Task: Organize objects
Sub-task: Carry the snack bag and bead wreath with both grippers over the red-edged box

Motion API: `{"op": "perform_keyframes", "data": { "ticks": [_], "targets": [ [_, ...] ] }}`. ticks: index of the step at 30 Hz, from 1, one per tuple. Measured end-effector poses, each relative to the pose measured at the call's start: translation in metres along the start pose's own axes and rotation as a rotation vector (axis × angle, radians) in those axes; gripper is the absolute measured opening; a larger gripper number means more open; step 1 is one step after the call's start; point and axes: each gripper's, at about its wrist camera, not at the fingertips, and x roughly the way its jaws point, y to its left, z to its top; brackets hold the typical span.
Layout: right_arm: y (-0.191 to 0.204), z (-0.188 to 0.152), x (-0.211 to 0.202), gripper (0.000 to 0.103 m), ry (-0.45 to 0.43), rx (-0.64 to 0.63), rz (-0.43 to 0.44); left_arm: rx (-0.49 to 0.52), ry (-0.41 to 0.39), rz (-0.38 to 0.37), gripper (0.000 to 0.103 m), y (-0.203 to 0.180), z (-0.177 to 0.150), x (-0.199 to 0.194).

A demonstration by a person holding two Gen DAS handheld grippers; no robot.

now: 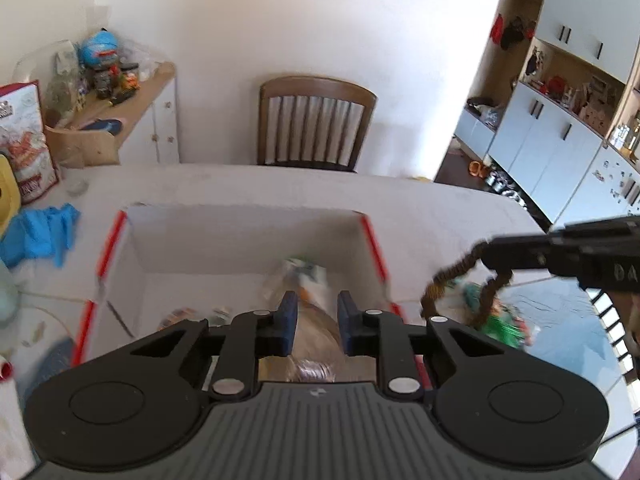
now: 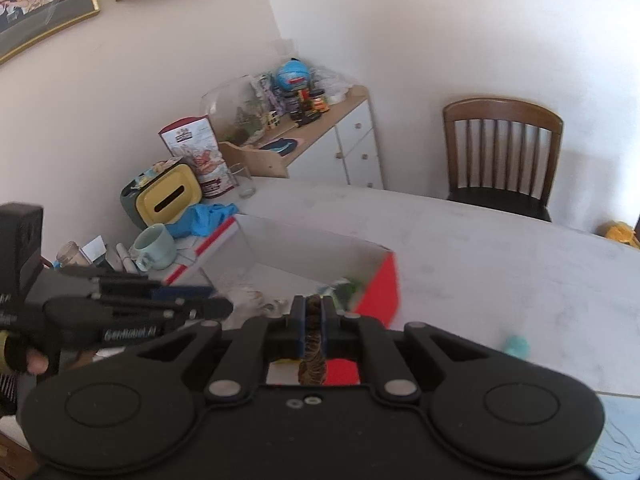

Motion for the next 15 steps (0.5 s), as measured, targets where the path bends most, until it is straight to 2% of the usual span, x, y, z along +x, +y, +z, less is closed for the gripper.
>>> {"op": "perform_keyframes", "data": {
  "ticks": [8, 15],
  "targets": [
    [0.033, -0.002, 0.054, 0.006, 0.066, -0.016, 0.008, -0.001, 0.051, 0.032, 0.021, 0.047, 0.001, 0.026],
    [0.044, -0.017, 0.092, 0.006, 0.161, -0.051, -0.025, 0.011, 0.092, 0.022, 0.021, 0.051, -0.016, 0.037]
  ]
}}
